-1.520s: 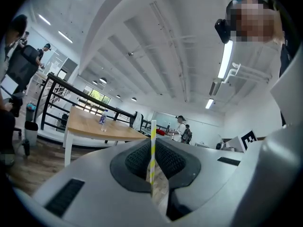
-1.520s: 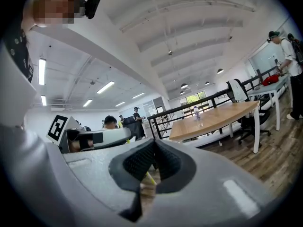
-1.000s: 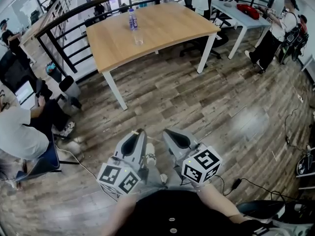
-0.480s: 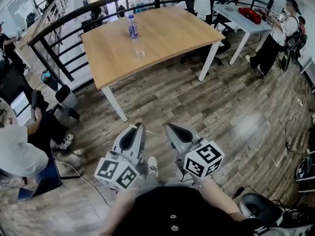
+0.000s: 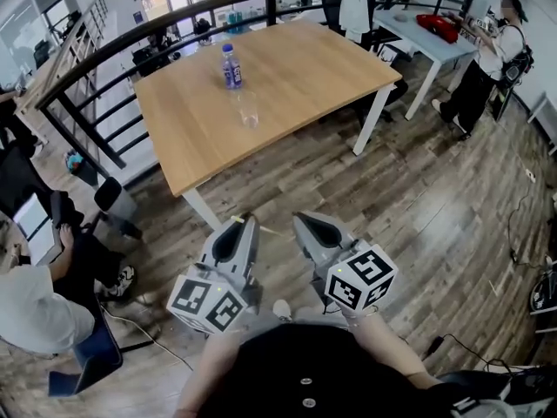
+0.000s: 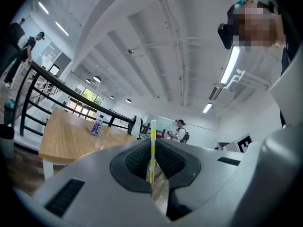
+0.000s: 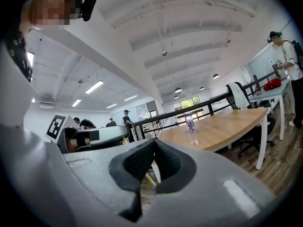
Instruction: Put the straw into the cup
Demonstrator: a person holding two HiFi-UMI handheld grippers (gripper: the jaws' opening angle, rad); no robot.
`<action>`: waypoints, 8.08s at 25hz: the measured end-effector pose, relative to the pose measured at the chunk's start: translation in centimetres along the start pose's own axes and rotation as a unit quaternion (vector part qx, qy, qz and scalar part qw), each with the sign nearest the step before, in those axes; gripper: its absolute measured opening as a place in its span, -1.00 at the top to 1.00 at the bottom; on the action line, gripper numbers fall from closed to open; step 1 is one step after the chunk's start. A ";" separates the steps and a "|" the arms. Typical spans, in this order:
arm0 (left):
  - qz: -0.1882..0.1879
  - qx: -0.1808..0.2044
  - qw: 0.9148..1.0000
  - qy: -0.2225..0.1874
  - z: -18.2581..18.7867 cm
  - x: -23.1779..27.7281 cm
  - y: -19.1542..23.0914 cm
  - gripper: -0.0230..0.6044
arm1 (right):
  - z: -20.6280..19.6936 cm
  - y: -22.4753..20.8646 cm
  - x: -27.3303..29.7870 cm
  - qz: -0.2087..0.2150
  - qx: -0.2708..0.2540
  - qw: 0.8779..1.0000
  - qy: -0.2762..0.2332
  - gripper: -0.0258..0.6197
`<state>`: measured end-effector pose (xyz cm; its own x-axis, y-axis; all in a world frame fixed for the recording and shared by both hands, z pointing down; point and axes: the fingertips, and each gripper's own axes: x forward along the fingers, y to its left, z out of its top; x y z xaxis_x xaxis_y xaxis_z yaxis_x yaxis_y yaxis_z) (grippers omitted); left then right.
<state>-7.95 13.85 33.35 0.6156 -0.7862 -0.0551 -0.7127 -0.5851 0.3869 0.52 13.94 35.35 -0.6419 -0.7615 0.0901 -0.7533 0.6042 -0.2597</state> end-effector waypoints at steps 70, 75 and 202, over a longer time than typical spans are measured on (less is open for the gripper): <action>0.170 -0.017 0.980 -0.103 10.3 32.6 29.0 0.80 | 9.7 -28.8 35.5 0.133 0.029 0.990 0.033 0.92; 0.169 -0.015 0.980 -0.104 11.2 32.9 30.3 0.80 | 9.7 -29.0 36.5 0.124 0.041 0.991 0.029 0.92; 0.098 0.015 0.993 0.067 5.6 34.6 30.6 0.87 | 10.2 -24.6 39.0 0.124 0.004 0.991 0.045 0.93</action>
<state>-10.40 -32.36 38.09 0.5010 -0.8537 0.1418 -0.8321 -0.4302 0.3500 -4.53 -33.01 35.48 -0.8171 -0.5662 0.1080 -0.5705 0.7676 -0.2919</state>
